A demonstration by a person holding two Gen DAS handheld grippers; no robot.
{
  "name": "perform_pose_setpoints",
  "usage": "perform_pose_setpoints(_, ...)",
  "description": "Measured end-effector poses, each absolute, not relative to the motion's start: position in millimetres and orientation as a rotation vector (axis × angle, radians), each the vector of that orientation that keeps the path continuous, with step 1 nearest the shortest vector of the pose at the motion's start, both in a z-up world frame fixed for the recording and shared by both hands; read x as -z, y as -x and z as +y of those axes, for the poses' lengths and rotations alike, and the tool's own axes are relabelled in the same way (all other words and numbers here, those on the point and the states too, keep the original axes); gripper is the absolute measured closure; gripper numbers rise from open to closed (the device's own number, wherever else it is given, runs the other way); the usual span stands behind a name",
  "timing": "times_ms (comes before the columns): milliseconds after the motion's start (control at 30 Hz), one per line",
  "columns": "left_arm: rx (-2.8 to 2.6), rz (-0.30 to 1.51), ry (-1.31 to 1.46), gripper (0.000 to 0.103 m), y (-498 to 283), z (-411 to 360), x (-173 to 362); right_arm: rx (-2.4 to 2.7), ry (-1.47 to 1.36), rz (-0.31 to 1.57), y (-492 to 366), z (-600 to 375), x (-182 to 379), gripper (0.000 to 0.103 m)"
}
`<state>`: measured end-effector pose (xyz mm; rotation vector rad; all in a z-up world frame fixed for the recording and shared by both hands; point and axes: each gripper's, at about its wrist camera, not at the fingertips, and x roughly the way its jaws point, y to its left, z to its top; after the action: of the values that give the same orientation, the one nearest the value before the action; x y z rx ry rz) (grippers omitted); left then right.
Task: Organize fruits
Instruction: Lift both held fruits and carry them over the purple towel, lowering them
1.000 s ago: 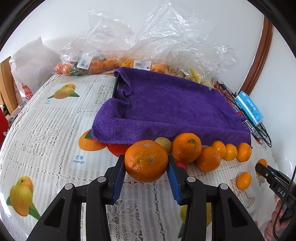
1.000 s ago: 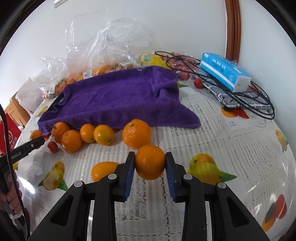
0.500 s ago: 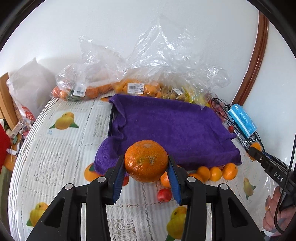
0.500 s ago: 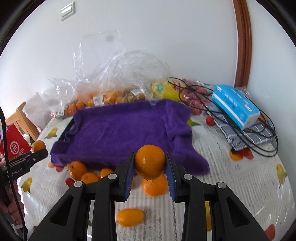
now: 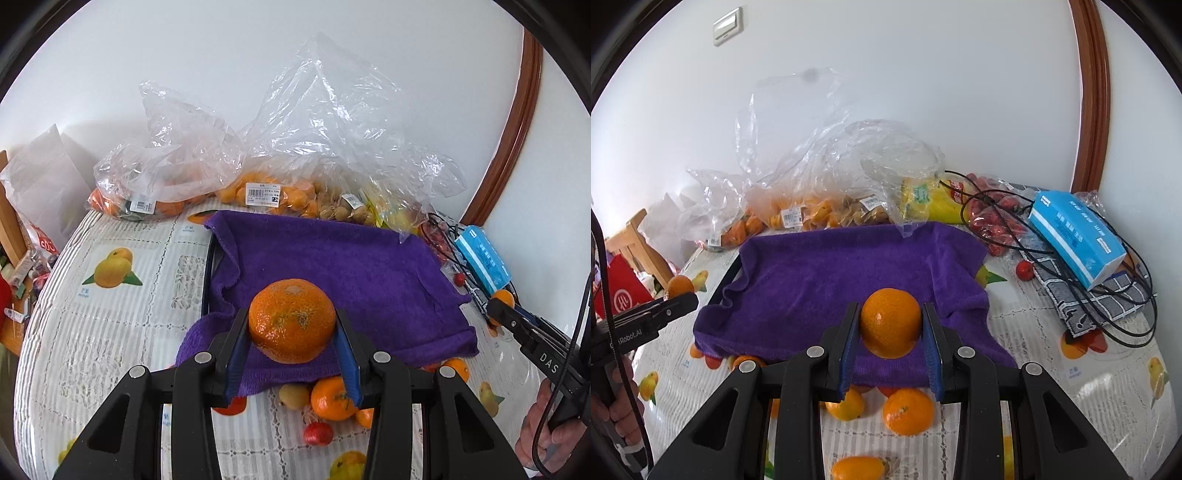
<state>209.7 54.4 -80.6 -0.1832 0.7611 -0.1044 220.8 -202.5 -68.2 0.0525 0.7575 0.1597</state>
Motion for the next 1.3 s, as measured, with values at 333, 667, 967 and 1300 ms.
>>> perform_pose_setpoints(333, 0.088, 0.763, 0.201, 0.062, -250, 60, 91, -0.166, -0.054, 0.751, -265, -193, 76, 0.071)
perform_pose_setpoints(667, 0.079, 0.784, 0.225, 0.062, -286, 60, 108, -0.162, -0.048, 0.775, -293, -192, 99, 0.071)
perform_pose_setpoints(967, 0.068, 0.831, 0.203, 0.062, -291, 59, 131, -0.165, -0.05, 0.84, -301, -196, 128, 0.071)
perform_pose_setpoints(1300, 0.062, 0.838, 0.205, 0.062, -291, 57, 141, -0.154, -0.084, 0.866, -302, -207, 138, 0.071)
